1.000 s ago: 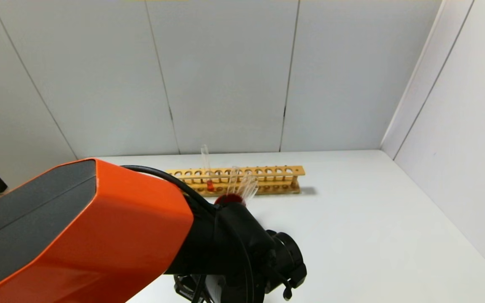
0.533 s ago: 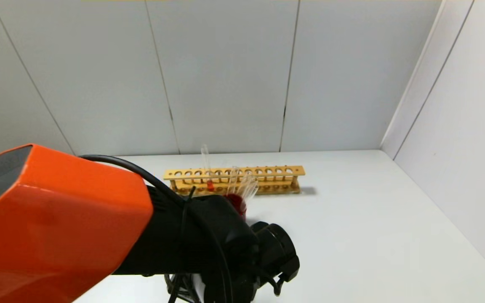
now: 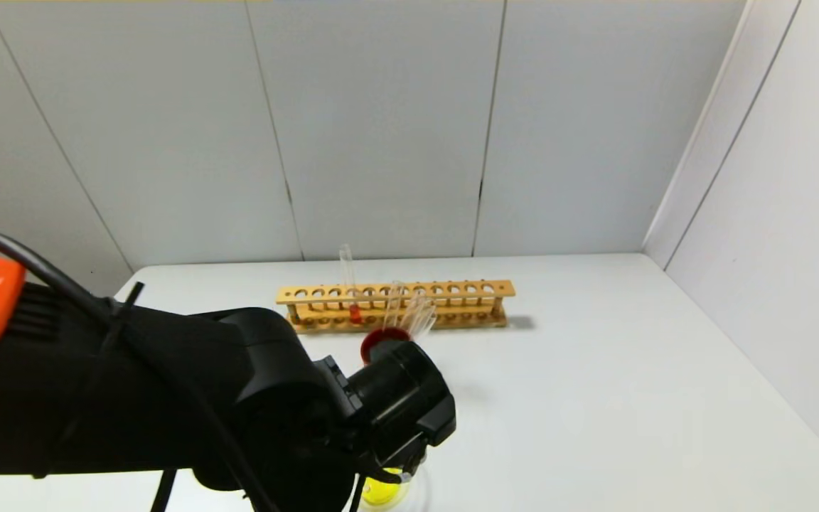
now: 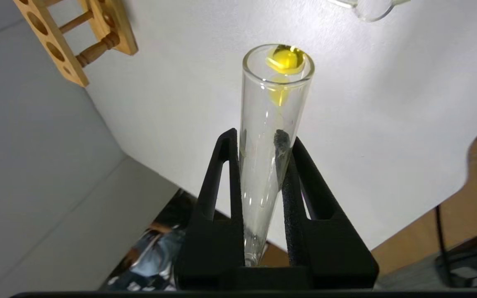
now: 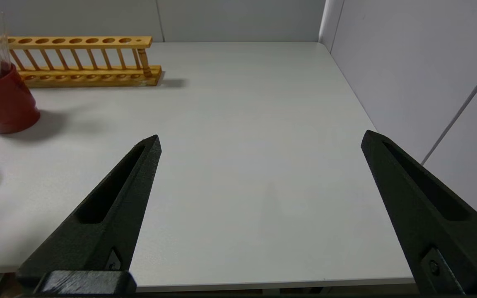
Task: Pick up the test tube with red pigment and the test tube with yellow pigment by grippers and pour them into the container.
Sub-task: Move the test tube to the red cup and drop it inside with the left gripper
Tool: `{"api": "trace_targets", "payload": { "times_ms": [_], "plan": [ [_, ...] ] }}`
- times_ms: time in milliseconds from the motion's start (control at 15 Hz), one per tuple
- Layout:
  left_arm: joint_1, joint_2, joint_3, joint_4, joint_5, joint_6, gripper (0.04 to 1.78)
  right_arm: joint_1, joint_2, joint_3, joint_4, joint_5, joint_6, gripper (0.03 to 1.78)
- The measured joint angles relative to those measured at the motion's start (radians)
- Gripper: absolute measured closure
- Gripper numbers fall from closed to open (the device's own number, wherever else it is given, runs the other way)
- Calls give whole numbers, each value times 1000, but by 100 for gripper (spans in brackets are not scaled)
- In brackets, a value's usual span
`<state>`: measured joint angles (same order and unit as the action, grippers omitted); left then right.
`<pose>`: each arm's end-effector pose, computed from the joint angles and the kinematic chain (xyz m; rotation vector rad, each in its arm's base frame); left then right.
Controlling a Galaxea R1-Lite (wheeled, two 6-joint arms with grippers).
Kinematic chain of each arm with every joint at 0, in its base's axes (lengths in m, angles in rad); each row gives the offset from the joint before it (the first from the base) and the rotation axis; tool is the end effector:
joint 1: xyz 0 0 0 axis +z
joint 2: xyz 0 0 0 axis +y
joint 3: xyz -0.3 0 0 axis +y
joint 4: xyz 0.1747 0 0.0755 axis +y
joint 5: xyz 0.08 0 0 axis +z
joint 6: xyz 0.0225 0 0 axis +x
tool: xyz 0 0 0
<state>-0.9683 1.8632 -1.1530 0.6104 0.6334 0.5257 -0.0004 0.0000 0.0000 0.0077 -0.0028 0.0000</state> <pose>0.1767 -0.2334 0.1355 1.4328 0.8632 -0.5435 -0.0228 -0.0001 0.0747 0.0000 0.0077 -0.0032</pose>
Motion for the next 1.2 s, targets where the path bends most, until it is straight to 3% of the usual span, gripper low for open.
{"api": "trace_targets", "payload": {
  "times_ms": [400, 733, 1200],
  "plan": [
    [34, -111, 149, -331, -175, -14, 150, 0, 0, 0, 0, 0, 0, 11],
    [81, -183, 225, -504, -266, -22, 150, 0, 0, 0, 0, 0, 0, 11],
    [164, -319, 307, -637, -311, -301, 150, 0, 0, 0, 0, 0, 0, 11]
  ]
}}
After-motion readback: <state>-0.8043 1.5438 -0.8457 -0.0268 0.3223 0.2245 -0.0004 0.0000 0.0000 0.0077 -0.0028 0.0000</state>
